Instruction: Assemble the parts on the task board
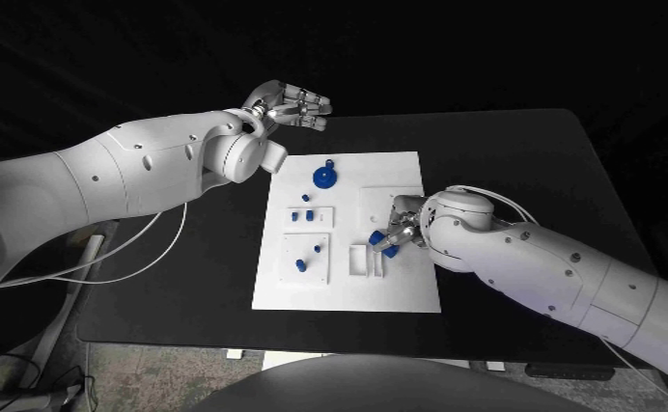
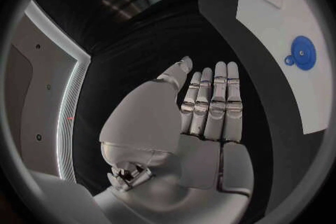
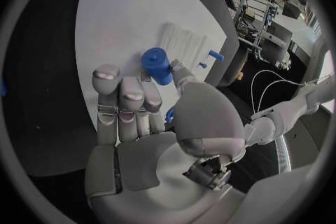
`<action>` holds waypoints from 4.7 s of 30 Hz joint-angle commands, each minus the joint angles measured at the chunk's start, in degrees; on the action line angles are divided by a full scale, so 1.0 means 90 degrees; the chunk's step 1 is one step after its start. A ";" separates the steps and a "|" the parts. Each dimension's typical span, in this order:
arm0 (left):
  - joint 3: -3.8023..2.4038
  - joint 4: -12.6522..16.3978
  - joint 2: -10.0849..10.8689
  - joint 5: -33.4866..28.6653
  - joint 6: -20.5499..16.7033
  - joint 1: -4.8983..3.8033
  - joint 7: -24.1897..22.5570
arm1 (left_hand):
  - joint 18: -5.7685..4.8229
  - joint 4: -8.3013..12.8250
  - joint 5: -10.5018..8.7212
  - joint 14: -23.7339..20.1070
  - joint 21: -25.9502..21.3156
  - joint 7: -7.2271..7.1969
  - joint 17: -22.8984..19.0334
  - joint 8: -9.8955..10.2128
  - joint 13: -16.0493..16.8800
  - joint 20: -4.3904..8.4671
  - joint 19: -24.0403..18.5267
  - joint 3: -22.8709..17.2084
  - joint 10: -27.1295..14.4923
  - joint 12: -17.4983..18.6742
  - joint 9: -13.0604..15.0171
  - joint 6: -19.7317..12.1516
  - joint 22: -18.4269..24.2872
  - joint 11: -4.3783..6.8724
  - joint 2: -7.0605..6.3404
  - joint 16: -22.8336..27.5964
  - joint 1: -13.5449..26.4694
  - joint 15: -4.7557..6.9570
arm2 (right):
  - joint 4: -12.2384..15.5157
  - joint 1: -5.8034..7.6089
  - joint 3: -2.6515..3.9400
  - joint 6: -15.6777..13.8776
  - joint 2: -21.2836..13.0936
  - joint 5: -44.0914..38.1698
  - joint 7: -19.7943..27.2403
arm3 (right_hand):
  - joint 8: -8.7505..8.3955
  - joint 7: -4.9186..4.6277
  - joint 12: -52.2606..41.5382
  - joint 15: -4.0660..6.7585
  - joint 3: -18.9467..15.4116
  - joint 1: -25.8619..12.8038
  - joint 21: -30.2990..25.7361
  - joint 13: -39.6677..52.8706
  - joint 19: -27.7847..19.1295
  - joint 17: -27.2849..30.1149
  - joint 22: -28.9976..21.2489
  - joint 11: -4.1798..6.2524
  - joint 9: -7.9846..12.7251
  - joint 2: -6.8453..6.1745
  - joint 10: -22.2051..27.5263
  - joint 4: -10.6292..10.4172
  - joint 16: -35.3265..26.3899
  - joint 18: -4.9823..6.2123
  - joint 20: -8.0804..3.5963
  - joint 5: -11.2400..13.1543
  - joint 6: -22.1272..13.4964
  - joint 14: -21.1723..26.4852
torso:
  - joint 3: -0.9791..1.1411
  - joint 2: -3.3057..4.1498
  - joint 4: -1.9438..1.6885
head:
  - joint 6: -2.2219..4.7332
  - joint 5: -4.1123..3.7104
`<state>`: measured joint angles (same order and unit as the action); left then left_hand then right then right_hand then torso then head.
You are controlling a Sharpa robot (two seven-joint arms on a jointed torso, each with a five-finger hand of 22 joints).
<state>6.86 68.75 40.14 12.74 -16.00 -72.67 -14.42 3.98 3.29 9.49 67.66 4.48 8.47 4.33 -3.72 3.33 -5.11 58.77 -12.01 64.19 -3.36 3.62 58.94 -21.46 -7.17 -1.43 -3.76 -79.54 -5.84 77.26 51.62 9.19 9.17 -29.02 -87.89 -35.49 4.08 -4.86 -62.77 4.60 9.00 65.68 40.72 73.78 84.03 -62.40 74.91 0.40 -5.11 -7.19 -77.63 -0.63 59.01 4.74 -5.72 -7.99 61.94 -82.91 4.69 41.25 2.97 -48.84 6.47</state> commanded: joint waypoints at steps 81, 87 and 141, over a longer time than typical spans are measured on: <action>0.0002 0.0027 -0.0014 0.0178 0.0072 -0.0056 0.0184 | -0.0006 0.0008 0.0045 0.0004 0.0081 0.0000 0.0003 0.0012 -0.0003 0.0005 -0.0016 -0.0076 -0.0058 -0.0007 -0.0005 -0.0027 -0.0080 -0.0033 -0.0014 0.0008 -0.0009 -0.0039 | 0.0529 -0.0056 -0.0122 -0.0257 -0.0077 0.1604 -0.0419 | -0.0046 0.0324 0.0159 0.0107 -0.0245 -0.0678 0.0057 -0.0102 0.0343 0.0120 0.0348 0.0242 0.0032 0.0726 -0.0051 0.0092 -0.0162 -0.0130 -0.0122 -0.0392 0.1097 -0.0035 | 0.0001 0.0000 -0.0005 | -0.0049 0.0094; 0.0003 0.0023 -0.0016 0.0184 0.0075 -0.0061 0.0196 | -0.0006 0.0008 0.0045 0.0004 0.0081 0.0000 0.0003 0.0012 -0.0003 0.0005 -0.0016 -0.0076 -0.0058 -0.0007 -0.0005 -0.0027 -0.0080 -0.0033 -0.0014 0.0008 -0.0009 -0.0039 | 0.0445 -0.0056 -0.0125 -0.0160 -0.0026 0.1555 -0.0428 | -0.0046 0.0321 0.0182 0.0108 -0.0269 -0.0734 0.0028 -0.0118 0.0340 0.0134 0.0340 0.0241 0.0029 0.0732 -0.0042 0.0065 -0.0190 -0.0129 -0.0124 -0.0277 0.1100 -0.0029 | 0.0000 0.0001 0.0003 | -0.0044 0.0103; 0.0007 -0.0001 -0.0007 0.0278 0.0161 -0.0066 0.0232 | -0.0007 0.0007 0.0127 -0.0013 0.0075 0.0006 0.0002 0.0014 -0.0003 -0.0001 -0.0039 -0.0095 -0.0073 -0.0009 -0.0006 -0.0042 -0.0101 -0.0037 -0.0027 0.0008 -0.0003 -0.0045 | 0.0835 -0.0097 -0.0156 -0.0529 -0.0271 0.1206 0.0230 | -0.0045 0.0308 0.0161 0.0132 0.0041 -0.0404 0.0009 -0.0066 0.0358 0.0076 0.0339 0.0235 -0.0041 0.0026 -0.0047 -0.0574 -0.0328 -0.0107 -0.0148 0.0175 0.1123 -0.0051 | 0.0013 -0.0003 0.0015 | -0.0038 0.0184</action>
<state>6.95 68.69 40.10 15.00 -15.30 -73.18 -12.10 3.99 3.46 10.59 67.66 4.97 8.47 4.31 -3.72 3.34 -5.11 58.77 -12.51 63.77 -3.36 3.62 58.94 -22.28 -7.59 -1.43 -3.76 -79.54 -5.85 84.37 50.84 7.81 6.11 -31.33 -75.97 -36.06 3.66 -2.12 -61.17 5.44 9.41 61.80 40.65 73.12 83.81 -61.81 74.91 2.46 -5.45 -7.00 -77.81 -6.12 56.19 3.95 -6.74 -5.95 71.69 -83.33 4.84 41.22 3.03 -49.27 8.12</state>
